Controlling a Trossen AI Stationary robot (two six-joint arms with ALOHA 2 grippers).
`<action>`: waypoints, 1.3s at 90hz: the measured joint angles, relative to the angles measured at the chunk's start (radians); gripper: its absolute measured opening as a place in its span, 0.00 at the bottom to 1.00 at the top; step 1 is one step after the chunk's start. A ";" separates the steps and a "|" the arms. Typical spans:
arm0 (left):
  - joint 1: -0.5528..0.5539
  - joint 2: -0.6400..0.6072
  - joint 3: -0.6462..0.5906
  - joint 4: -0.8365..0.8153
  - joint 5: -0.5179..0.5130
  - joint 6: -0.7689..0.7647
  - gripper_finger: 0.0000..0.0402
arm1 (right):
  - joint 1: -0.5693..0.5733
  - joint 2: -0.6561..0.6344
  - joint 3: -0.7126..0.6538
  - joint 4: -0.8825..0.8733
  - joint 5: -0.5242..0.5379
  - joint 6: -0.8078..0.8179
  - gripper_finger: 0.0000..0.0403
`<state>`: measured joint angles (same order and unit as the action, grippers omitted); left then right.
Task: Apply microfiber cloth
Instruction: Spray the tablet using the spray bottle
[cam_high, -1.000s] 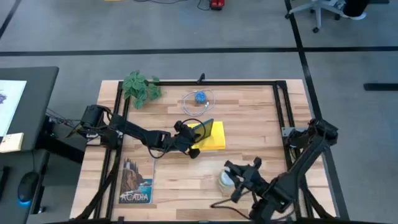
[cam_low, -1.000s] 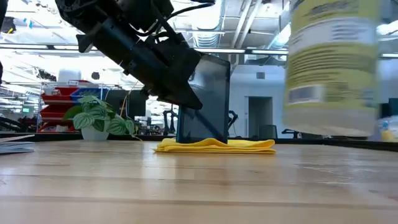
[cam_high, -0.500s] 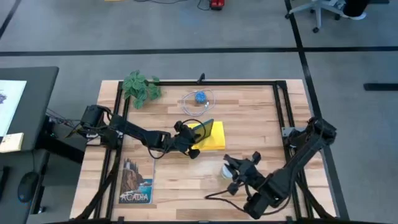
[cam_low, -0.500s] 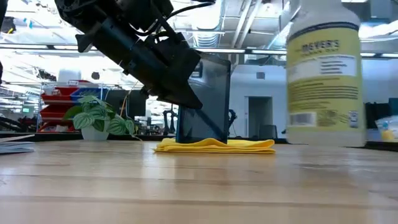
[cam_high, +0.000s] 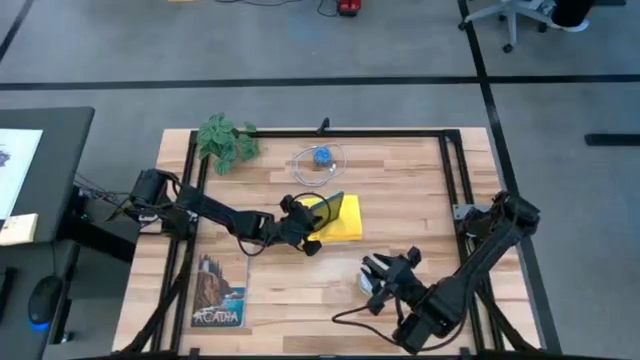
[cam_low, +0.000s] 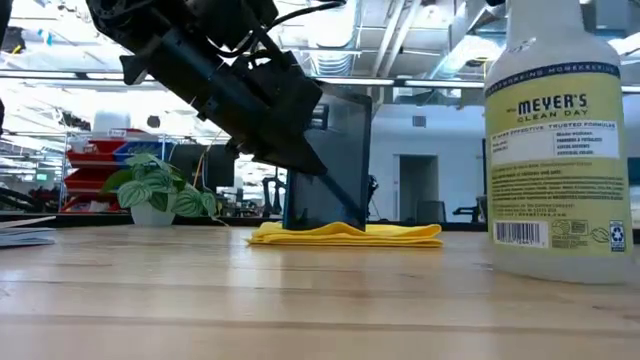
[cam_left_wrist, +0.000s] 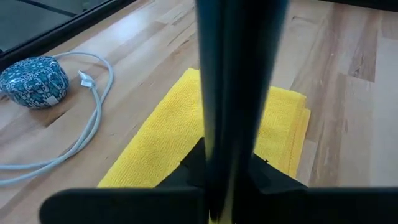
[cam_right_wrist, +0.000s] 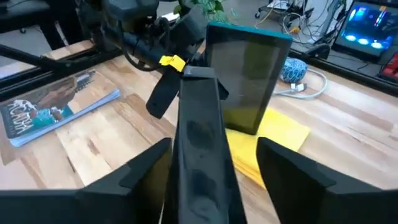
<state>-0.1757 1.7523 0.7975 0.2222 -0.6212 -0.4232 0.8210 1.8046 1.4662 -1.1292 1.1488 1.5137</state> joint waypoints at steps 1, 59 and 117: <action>0.000 0.000 0.000 0.000 0.000 0.000 0.02 | 0.001 0.000 0.000 0.000 0.000 -0.001 0.59; 0.000 0.000 -0.001 0.002 0.004 0.012 0.02 | 0.005 -0.175 0.016 0.015 -0.386 -0.534 0.64; 0.000 0.000 -0.003 0.037 0.015 0.020 0.02 | 0.138 -0.583 -0.618 0.478 -0.560 -0.498 0.63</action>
<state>-0.1757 1.7523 0.7943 0.2594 -0.6058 -0.4036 0.9595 1.2218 0.8485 -0.6515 0.5891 1.0161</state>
